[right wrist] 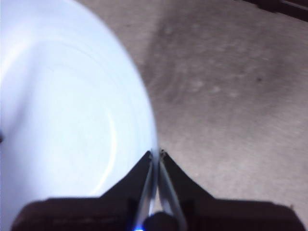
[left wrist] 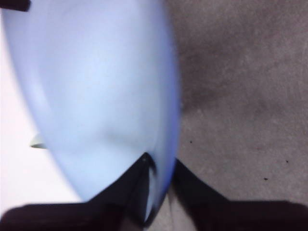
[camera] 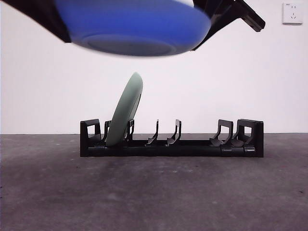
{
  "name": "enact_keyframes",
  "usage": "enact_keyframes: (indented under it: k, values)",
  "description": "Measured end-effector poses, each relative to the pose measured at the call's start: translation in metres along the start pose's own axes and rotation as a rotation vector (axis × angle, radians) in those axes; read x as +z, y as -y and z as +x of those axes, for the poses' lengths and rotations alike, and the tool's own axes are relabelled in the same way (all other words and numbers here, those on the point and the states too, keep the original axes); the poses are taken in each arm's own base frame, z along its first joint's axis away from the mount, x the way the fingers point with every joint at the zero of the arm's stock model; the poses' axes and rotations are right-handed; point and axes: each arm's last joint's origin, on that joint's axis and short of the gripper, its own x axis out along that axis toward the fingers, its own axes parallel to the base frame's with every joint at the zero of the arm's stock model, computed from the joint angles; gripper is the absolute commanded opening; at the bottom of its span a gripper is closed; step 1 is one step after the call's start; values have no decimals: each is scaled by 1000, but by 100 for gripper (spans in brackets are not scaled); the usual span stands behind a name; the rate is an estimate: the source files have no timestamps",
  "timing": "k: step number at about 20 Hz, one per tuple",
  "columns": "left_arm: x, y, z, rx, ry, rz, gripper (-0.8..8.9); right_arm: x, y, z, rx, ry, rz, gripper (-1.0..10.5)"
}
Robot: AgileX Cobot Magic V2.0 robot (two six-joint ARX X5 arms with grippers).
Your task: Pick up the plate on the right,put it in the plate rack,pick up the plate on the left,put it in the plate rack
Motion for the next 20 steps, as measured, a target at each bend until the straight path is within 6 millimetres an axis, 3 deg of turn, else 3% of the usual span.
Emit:
enact_keyframes:
  k: [5,6,9,12,15,18,20]
  values:
    - [3,1,-3,3,19,18,-8,2,0,0,-3,25,-1,11]
    - [4,2,-3,4,23,21,-8,3,0,0,-3,25,-2,51]
    - [7,2,-5,14,41,-24,-7,7,-5,-11,5,58,-28,325]
    - [7,2,-5,7,49,-44,-7,16,-19,-39,22,145,-68,355]
    - [10,0,-5,8,107,-111,-7,18,-32,-79,-101,239,-91,355]
    - [18,-8,-6,2,277,-297,-7,13,-44,-130,-303,400,-109,355]
    - [25,-21,-7,36,433,-496,-7,-1,-55,-167,-327,526,-129,355]
